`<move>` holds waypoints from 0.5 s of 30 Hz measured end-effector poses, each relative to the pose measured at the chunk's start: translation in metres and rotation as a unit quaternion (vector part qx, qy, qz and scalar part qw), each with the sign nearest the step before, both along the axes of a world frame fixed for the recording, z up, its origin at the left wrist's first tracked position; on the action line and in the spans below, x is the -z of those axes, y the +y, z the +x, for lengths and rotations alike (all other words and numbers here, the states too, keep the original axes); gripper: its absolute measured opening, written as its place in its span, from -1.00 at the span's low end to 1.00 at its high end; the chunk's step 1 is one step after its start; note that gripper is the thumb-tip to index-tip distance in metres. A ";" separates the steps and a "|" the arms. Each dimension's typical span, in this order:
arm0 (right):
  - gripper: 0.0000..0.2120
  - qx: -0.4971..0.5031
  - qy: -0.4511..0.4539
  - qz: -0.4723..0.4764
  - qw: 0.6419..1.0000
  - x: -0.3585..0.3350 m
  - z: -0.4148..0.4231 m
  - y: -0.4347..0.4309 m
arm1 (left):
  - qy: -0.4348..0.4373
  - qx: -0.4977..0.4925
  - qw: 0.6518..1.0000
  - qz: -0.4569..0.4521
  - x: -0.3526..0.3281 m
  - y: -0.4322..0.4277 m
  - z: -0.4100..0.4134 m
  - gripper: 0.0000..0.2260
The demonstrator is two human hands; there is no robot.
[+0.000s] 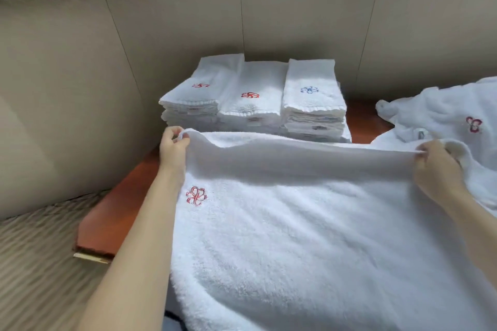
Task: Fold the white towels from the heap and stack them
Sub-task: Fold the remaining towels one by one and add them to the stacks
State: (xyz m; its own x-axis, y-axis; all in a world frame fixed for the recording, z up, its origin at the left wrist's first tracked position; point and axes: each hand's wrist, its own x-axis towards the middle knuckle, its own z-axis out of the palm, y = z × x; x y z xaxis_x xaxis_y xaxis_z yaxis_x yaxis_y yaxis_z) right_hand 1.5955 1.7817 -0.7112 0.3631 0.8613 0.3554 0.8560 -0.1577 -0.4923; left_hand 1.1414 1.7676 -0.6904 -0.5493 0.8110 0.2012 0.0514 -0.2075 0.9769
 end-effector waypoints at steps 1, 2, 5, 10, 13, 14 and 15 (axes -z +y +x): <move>-0.75 0.000 -0.004 -0.026 1.000 0.002 0.001 -0.004 | -0.021 0.006 1.000 -0.005 -0.002 -0.004 -0.003 -0.72; -0.75 -0.004 -0.009 -0.045 0.999 0.006 0.001 -0.009 | -0.033 0.012 0.999 -0.015 -0.002 -0.009 -0.007 -0.70; -0.77 0.018 -0.030 -0.088 0.995 0.021 0.006 -0.021 | -0.040 0.020 0.998 -0.049 0.002 -0.023 -0.019 -0.68; -0.75 0.051 -0.025 -0.014 0.998 0.010 0.010 -0.029 | 0.047 0.027 0.994 -0.092 0.014 -0.045 -0.037 -0.62; -0.67 0.045 -0.001 0.014 0.999 0.000 0.011 -0.037 | 0.127 0.007 0.986 -0.110 0.019 -0.053 -0.038 -0.75; -0.63 0.034 0.007 0.017 0.999 -0.003 0.009 -0.040 | 0.139 0.002 0.982 -0.125 0.022 -0.054 -0.038 -0.81; -0.59 0.022 0.018 0.015 0.999 -0.005 0.006 -0.042 | 0.150 -0.001 0.978 -0.143 0.025 -0.055 -0.037 -0.87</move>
